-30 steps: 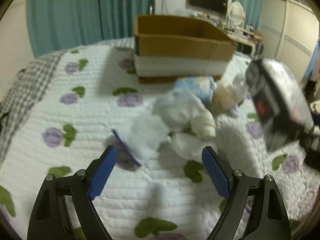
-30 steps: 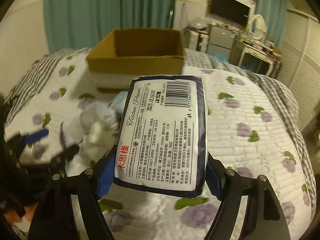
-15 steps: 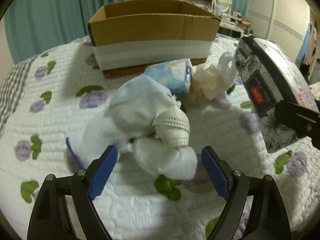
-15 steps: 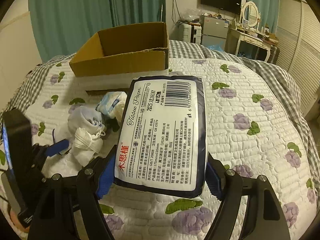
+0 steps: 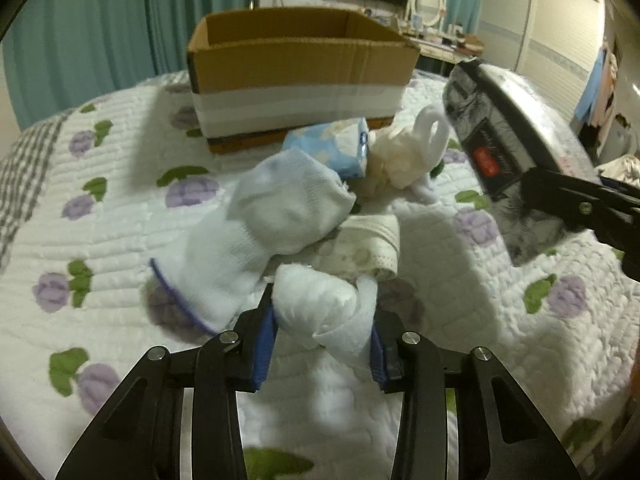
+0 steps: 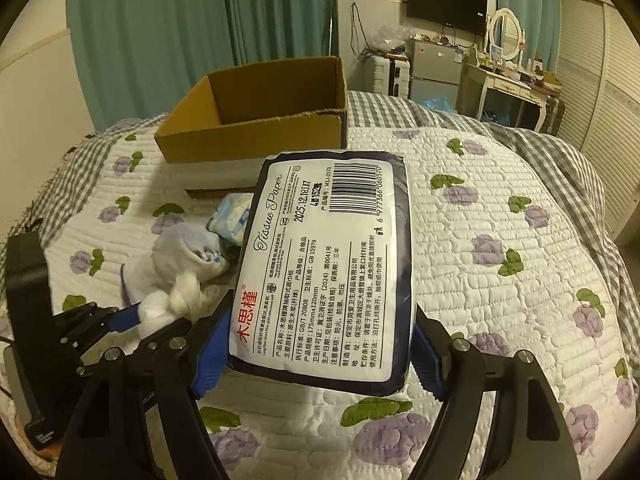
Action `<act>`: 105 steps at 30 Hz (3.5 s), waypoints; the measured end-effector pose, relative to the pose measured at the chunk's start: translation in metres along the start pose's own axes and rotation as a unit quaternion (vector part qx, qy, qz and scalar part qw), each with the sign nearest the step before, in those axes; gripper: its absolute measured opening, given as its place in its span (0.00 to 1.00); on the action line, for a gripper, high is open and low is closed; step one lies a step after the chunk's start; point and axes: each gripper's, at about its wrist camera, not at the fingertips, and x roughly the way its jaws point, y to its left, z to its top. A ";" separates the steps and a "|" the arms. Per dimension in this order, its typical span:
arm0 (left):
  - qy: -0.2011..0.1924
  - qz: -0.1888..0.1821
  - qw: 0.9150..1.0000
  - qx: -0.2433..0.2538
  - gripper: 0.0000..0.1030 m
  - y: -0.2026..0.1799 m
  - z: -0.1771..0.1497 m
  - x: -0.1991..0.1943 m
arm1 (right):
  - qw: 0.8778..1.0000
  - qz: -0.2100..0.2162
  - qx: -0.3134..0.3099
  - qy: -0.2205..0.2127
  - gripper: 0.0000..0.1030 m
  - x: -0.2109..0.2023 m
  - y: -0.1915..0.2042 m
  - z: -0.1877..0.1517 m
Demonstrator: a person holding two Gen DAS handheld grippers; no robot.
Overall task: Organize soft objects
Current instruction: 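Carry the tissue pack into the box with the right gripper while the left gripper grasps a white sock, then release the white sock into the box with the left gripper, then grasp a white sock with the left gripper while the right gripper grasps a white cable bundle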
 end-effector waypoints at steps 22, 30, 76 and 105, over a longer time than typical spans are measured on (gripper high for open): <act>-0.149 0.029 0.988 0.026 0.37 0.005 0.114 -0.104 | 0.991 0.001 -0.065 -0.113 0.74 -0.067 0.031 0.092; -0.166 0.060 0.984 0.023 0.37 0.032 0.193 -0.067 | 0.990 0.002 -0.078 -0.119 0.74 -0.027 0.034 0.171; -0.271 0.095 0.958 0.022 0.84 0.042 0.125 -0.228 | 0.975 0.000 -0.053 -0.217 0.99 -0.204 0.034 0.140; -0.029 0.072 0.996 -0.040 0.84 0.081 0.010 -0.066 | 0.989 0.057 -0.094 0.099 0.78 0.068 0.074 -0.019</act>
